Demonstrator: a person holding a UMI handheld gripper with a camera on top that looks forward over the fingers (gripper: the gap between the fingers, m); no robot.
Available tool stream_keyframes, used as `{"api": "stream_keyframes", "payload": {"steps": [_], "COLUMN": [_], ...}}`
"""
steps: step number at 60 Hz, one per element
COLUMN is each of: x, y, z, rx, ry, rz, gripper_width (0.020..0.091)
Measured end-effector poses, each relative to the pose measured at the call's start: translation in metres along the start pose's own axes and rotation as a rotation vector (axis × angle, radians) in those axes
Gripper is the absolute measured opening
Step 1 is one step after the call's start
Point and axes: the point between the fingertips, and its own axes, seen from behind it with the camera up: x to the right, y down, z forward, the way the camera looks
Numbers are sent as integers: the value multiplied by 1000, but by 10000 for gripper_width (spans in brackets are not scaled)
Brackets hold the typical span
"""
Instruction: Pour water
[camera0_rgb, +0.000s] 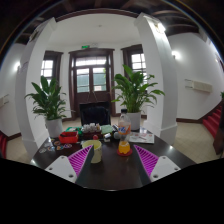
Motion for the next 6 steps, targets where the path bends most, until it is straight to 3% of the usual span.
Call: {"api": "stream_keyframes", "payload": {"steps": [6], "x": [-3], "y": [-2], "z": [-7], "rx": [4], "ry": [-9], "rz": [-12], "gripper_width": [783]}}
